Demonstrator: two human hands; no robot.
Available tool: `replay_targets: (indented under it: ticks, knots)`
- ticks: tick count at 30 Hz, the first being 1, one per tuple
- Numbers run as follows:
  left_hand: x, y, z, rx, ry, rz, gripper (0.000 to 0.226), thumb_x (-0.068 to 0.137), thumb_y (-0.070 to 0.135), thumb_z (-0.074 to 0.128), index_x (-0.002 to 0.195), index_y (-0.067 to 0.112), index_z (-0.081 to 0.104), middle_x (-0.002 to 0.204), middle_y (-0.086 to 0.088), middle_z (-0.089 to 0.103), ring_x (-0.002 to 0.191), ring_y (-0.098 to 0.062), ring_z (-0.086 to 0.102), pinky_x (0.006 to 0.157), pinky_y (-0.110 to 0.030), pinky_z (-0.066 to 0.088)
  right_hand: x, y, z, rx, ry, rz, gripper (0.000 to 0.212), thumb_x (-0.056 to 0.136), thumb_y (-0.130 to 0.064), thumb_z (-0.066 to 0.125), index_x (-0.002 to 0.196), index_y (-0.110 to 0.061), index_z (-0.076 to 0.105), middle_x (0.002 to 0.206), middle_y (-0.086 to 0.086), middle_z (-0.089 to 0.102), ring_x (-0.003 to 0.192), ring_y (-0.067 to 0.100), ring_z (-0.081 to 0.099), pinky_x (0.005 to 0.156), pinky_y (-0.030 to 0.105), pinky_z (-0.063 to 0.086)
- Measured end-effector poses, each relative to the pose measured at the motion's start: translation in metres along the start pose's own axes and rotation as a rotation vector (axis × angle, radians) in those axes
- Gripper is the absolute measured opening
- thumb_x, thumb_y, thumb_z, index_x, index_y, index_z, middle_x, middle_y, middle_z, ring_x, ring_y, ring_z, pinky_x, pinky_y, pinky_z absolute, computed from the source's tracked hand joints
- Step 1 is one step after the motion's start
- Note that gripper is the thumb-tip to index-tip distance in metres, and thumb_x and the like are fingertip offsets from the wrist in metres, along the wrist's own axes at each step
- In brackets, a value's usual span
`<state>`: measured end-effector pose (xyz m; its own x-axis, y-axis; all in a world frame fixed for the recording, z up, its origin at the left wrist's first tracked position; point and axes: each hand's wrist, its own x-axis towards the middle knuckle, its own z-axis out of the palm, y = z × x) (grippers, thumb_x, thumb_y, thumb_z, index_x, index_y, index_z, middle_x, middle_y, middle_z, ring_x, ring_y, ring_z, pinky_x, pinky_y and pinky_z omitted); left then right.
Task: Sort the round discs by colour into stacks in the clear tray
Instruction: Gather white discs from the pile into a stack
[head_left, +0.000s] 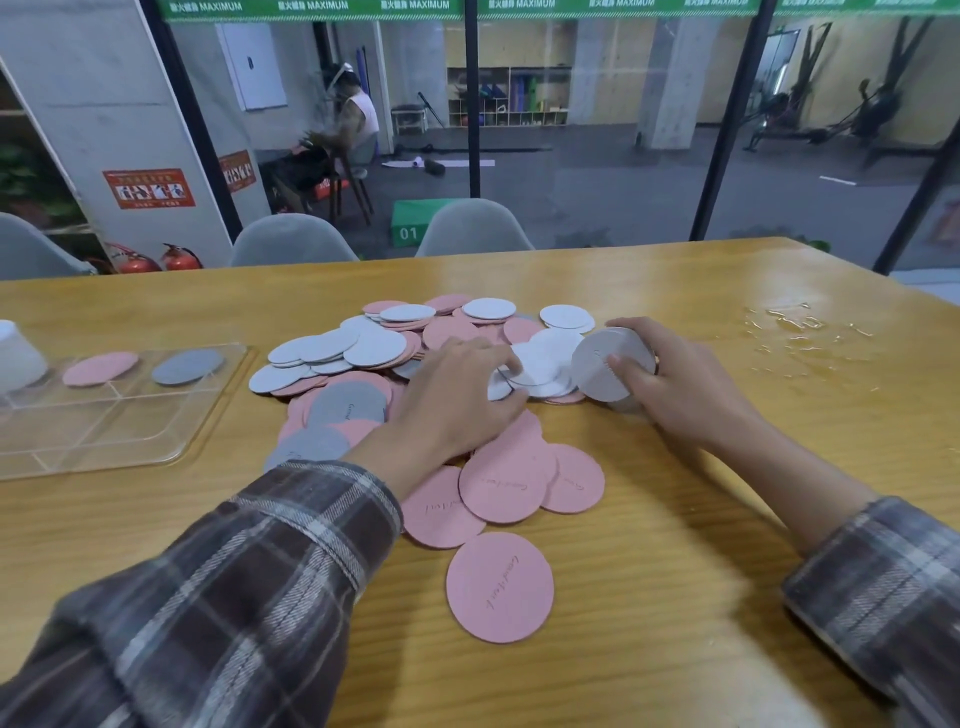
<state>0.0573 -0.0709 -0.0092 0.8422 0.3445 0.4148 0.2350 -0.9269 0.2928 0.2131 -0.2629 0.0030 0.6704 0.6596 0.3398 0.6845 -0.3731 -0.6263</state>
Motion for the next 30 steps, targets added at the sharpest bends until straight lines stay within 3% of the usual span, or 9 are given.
replay_targets:
  ticks: [4, 8, 12, 16, 18, 21, 26, 30]
  knots:
    - [-0.002, 0.010, 0.008, -0.088, 0.019, 0.057, 0.027, 0.087, 0.052, 0.069, 0.091, 0.026, 0.074, 0.093, 0.008, 0.067, 0.094, -0.020, 0.061, 0.087, -0.039, 0.048, 0.001, 0.000, -0.004, 0.002, 0.049, 0.019, 0.035, 0.102, -0.023, 0.055, 0.137, -0.024, 0.057, 0.115, -0.004, 0.063, 0.101, 0.017, 0.050, 0.072, 0.021, 0.029]
    - [0.001, 0.007, 0.009, -0.198, 0.036, 0.055, 0.021, 0.085, 0.040, 0.080, 0.078, 0.021, 0.073, 0.079, 0.020, 0.057, 0.086, -0.010, 0.060, 0.085, -0.039, 0.051, 0.001, -0.001, -0.006, 0.011, 0.060, 0.029, 0.036, 0.102, -0.023, 0.054, 0.139, -0.024, 0.056, 0.115, -0.004, 0.062, 0.102, 0.016, 0.049, 0.073, 0.021, 0.030]
    - [0.000, 0.006, 0.014, -0.192, 0.006, 0.054, 0.033, 0.083, 0.053, 0.072, 0.099, 0.024, 0.070, 0.101, 0.015, 0.067, 0.100, -0.014, 0.061, 0.095, -0.046, 0.049, 0.000, -0.003, -0.006, 0.015, 0.075, 0.024, 0.037, 0.102, -0.023, 0.053, 0.139, -0.025, 0.056, 0.116, -0.006, 0.063, 0.100, 0.017, 0.053, 0.075, 0.023, 0.033]
    - [0.000, 0.006, 0.014, -0.213, -0.009, 0.043, 0.046, 0.085, 0.048, 0.076, 0.125, 0.027, 0.066, 0.113, 0.009, 0.071, 0.109, -0.014, 0.061, 0.103, -0.046, 0.045, 0.000, -0.004, -0.006, 0.024, 0.081, 0.014, 0.036, 0.102, -0.024, 0.054, 0.138, -0.027, 0.056, 0.114, -0.007, 0.062, 0.092, 0.022, 0.058, 0.077, 0.028, 0.036]
    - [-0.001, 0.008, 0.009, -0.284, 0.038, 0.048, 0.048, 0.082, 0.037, 0.084, 0.125, 0.026, 0.066, 0.113, 0.008, 0.070, 0.106, -0.011, 0.062, 0.099, -0.037, 0.046, 0.000, -0.003, -0.005, 0.024, 0.082, 0.009, 0.037, 0.102, -0.025, 0.054, 0.139, -0.027, 0.055, 0.114, -0.008, 0.061, 0.092, 0.023, 0.059, 0.079, 0.029, 0.038]
    - [0.000, 0.012, 0.004, -0.447, 0.134, 0.037, 0.044, 0.078, 0.013, 0.087, 0.119, 0.018, 0.072, 0.103, 0.008, 0.070, 0.088, -0.004, 0.062, 0.082, -0.014, 0.046, 0.001, -0.002, -0.003, 0.041, 0.067, 0.013, 0.040, 0.104, -0.026, 0.053, 0.143, -0.028, 0.052, 0.115, -0.008, 0.058, 0.094, 0.024, 0.058, 0.084, 0.031, 0.042]
    - [0.002, 0.015, 0.002, -0.629, 0.198, -0.028, 0.028, 0.079, 0.007, 0.087, 0.105, 0.015, 0.082, 0.090, 0.004, 0.078, 0.080, -0.010, 0.071, 0.078, -0.019, 0.056, 0.001, -0.003, 0.000, 0.101, -0.044, -0.030, 0.036, 0.106, -0.027, 0.049, 0.141, -0.033, 0.055, 0.090, -0.023, 0.056, 0.083, 0.016, 0.054, 0.076, 0.027, 0.039]
    - [0.002, 0.017, 0.002, -0.604, 0.265, 0.006, 0.027, 0.081, 0.008, 0.087, 0.106, 0.018, 0.082, 0.092, -0.002, 0.075, 0.079, -0.011, 0.071, 0.078, -0.018, 0.057, -0.002, -0.007, 0.006, 0.184, -0.122, -0.058, 0.035, 0.107, -0.026, 0.048, 0.140, -0.037, 0.057, 0.077, -0.021, 0.055, 0.067, 0.006, 0.054, 0.063, 0.023, 0.042]
